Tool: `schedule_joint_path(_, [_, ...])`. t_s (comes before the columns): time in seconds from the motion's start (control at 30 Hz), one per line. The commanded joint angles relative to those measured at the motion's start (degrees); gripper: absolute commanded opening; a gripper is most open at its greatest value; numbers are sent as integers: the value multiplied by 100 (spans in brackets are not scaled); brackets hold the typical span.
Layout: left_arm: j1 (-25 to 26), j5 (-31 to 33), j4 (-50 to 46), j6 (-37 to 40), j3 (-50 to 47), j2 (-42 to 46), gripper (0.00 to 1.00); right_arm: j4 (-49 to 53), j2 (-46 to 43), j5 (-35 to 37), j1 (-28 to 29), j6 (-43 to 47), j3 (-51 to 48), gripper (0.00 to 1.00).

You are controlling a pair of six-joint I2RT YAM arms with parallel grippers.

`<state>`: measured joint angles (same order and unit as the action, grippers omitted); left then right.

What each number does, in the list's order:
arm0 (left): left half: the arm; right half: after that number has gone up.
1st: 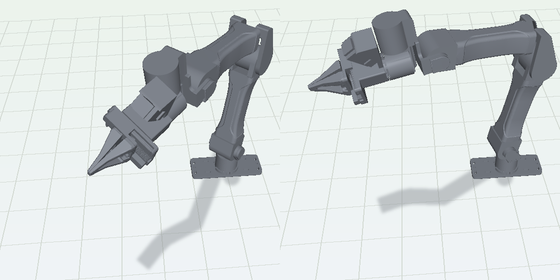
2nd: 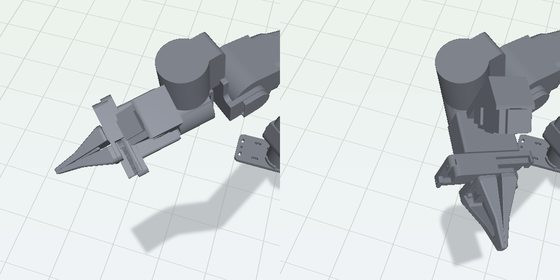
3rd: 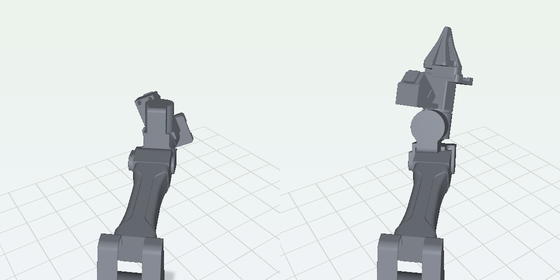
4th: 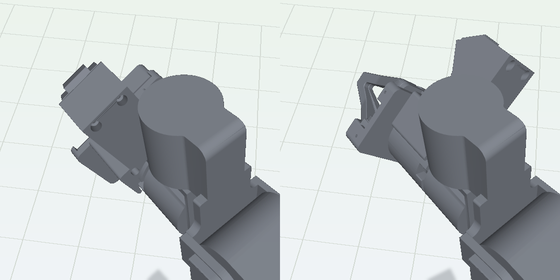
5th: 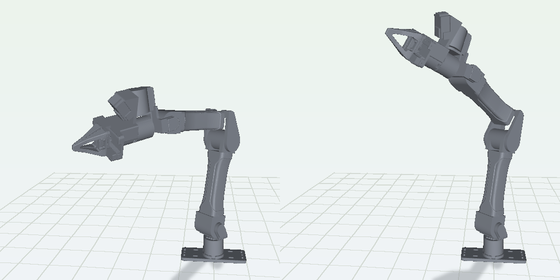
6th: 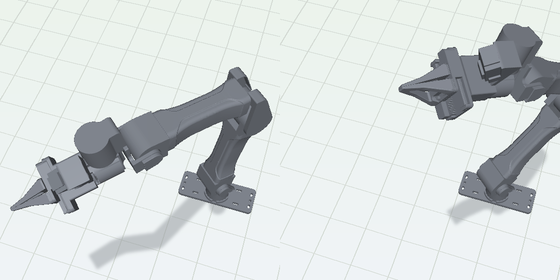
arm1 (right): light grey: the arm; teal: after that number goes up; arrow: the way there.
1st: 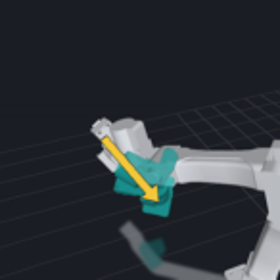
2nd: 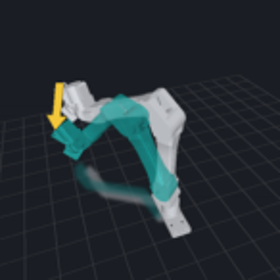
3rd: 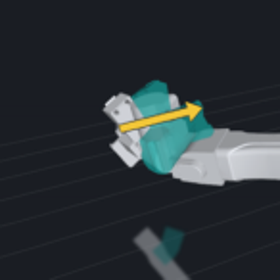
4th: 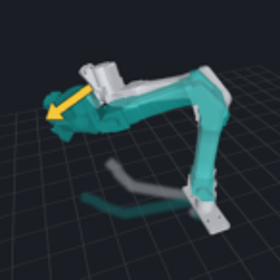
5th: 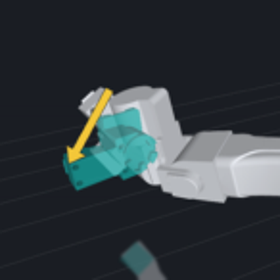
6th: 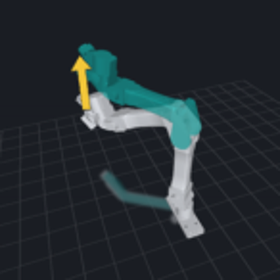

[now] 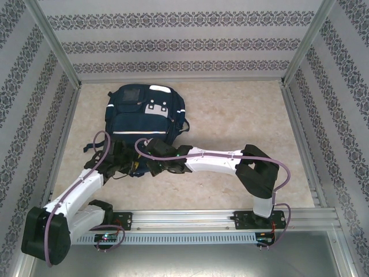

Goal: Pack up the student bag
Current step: Zip the student bag at the top-left of the table.

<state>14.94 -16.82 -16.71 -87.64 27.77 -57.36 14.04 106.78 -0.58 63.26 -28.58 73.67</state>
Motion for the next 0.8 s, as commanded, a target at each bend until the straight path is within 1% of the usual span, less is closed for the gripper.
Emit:
schedule_joint_path(0.0, [172,242,281,-213,-10,109,0,-164,-6,41,112,62,236,0])
schedule_joint_path(0.13, [141,781,-553,-4,191,664,0,-106,-146,225,-8,108,53,0])
schedule_joint_path(0.23, [17,1006,-1172,156,307,1096,0,-146,-420,438,-245,187,-339,0])
schedule_joint_path(0.4, [-162,988,-1564,210,245,1611,0,-165,-680,675,-949,428,-910,0])
schedule_joint_path(0.53, [-336,884,-1813,385,340,1754,0,-241,-646,691,-1613,551,-1064,0])
schedule_joint_path(0.67, [-479,820,-2067,618,575,1783,0,-330,-476,791,-2140,633,-934,0])
schedule_joint_path(0.77, [-502,719,-2017,733,697,1790,0,-385,-200,748,-2473,703,-639,0])
